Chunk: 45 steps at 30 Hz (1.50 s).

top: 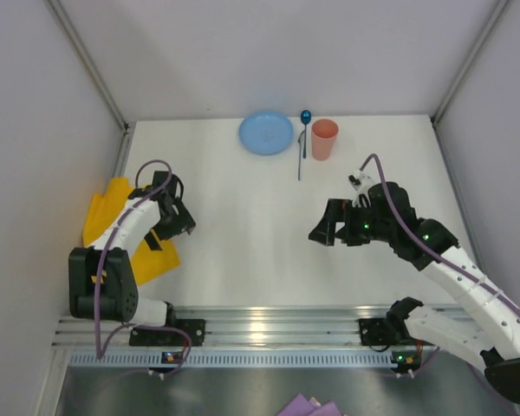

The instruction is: Set the dinner table for one person

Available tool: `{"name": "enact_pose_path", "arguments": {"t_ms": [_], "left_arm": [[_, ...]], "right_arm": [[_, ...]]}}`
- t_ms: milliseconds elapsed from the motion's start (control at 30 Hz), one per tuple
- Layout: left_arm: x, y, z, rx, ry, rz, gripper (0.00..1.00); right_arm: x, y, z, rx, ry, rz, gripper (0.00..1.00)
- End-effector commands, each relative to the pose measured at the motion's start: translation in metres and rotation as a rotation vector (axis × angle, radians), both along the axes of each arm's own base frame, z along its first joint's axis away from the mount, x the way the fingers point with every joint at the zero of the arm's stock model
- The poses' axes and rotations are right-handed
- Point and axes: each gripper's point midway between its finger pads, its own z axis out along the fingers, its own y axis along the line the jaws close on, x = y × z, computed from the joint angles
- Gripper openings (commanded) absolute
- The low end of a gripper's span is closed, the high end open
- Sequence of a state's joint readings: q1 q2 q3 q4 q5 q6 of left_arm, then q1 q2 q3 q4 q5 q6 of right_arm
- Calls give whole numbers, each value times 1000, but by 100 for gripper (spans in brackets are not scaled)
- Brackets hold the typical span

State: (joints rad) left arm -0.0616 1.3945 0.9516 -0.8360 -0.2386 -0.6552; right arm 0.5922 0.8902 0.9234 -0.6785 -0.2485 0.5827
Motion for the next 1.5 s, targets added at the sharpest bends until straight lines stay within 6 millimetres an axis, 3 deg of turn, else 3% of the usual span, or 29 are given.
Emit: {"name": "enact_pose_path", "arguments": {"t_ms": [0, 167, 400, 633, 767, 867, 1000, 1067, 1133, 1167, 1233, 1267, 1300, 1333, 1367, 1433, 1467], "left_arm": [[-1, -2, -13, -6, 41, -12, 96], [6, 8, -28, 22, 81, 9, 96], [6, 29, -53, -21, 116, 54, 86], [-4, 47, -73, -55, 170, 105, 58], [-11, 52, -86, -65, 205, 103, 17], [-7, 53, -87, -70, 204, 100, 0], [3, 48, -75, -93, 171, 83, 0], [17, 47, -54, -81, 112, 66, 0], [24, 34, -31, -46, 86, 8, 0], [40, 21, -11, 4, 44, -61, 0], [41, 0, 13, 53, 40, -133, 0], [54, -14, 33, 59, -10, -164, 0], [55, -40, 41, 58, -25, -234, 0], [50, -54, 47, 48, -15, -259, 0], [51, -83, 57, 24, -47, -301, 0], [45, -118, 65, -34, -74, -314, 0], [35, -148, 66, -55, -78, -377, 0]], "right_arm": [[-1, -13, 11, -23, -35, -37, 100], [-4, -24, 5, -62, -26, -71, 100], [-6, -34, -1, -93, -19, -108, 100], [-4, -38, -12, -124, 2, -132, 100], [0, -37, -15, -139, 11, -139, 100], [1, -38, -17, -153, 13, -140, 100], [5, -41, -13, -170, -11, -144, 100], [7, -42, -8, -176, -27, -150, 100], [7, -47, -6, -193, -36, -159, 100], [7, -50, -4, -206, -44, -160, 100], [5, -53, 0, -212, -54, -156, 100], [1, -55, 2, -221, -54, -150, 100], [3, -62, 3, -242, -69, -174, 100], [1, -65, 5, -249, -76, -174, 100], [-1, -70, 5, -270, -74, -183, 100], [-4, -77, 8, -288, -87, -193, 100], [-6, -83, 8, -311, -86, -202, 100]]}}
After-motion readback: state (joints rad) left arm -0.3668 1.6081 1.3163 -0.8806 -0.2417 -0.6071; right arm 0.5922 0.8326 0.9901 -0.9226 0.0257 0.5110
